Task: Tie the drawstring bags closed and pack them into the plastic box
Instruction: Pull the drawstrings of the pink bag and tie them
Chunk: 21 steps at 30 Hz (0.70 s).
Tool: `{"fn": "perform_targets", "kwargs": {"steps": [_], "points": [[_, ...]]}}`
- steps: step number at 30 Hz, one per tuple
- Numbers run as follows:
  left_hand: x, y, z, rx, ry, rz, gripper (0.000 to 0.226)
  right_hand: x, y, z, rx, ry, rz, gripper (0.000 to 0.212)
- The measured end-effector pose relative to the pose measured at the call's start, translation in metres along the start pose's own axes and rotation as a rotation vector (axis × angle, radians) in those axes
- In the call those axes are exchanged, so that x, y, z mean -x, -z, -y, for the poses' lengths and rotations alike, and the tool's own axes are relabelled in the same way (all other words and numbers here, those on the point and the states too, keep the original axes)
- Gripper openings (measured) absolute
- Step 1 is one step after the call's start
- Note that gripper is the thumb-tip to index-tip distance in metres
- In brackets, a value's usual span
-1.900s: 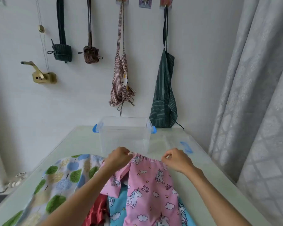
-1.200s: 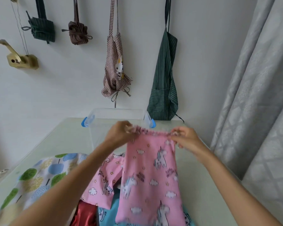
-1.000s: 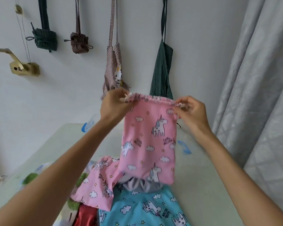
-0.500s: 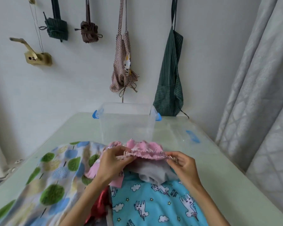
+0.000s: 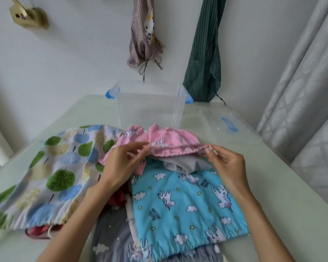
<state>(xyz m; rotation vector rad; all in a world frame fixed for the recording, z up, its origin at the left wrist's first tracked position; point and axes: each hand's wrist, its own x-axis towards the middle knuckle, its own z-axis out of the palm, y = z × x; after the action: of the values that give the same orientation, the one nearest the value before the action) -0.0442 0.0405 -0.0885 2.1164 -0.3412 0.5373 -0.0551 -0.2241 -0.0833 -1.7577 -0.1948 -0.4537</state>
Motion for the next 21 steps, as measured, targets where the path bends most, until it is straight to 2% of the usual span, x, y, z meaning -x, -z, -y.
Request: {"fn": "perform_targets", "kwargs": {"steps": [3,6,12,16,19,21], "points": [[0.003,-0.005,0.000,-0.101,0.013,0.065,0.033,0.004,-0.001,0.000,0.024,-0.038,0.069,0.020],[0.004,-0.006,0.000,-0.172,-0.012,0.010,0.025,0.007,-0.001,0.002,0.049,-0.042,0.087,0.019],[0.001,0.000,0.000,-0.306,0.071,-0.184,0.024,0.002,0.001,0.001,0.029,-0.066,-0.081,0.023],[-0.001,0.002,0.001,-0.029,0.153,-0.225,0.021,-0.003,0.006,-0.005,0.070,-0.090,-0.164,0.023],[-0.006,0.019,0.014,0.135,0.263,-0.408,0.021,-0.014,0.030,-0.007,-0.096,-0.194,-0.382,0.028],[-0.008,0.026,0.024,0.196,0.333,-0.465,0.017,-0.016,0.045,-0.010,-0.132,-0.299,-0.505,0.028]]}}
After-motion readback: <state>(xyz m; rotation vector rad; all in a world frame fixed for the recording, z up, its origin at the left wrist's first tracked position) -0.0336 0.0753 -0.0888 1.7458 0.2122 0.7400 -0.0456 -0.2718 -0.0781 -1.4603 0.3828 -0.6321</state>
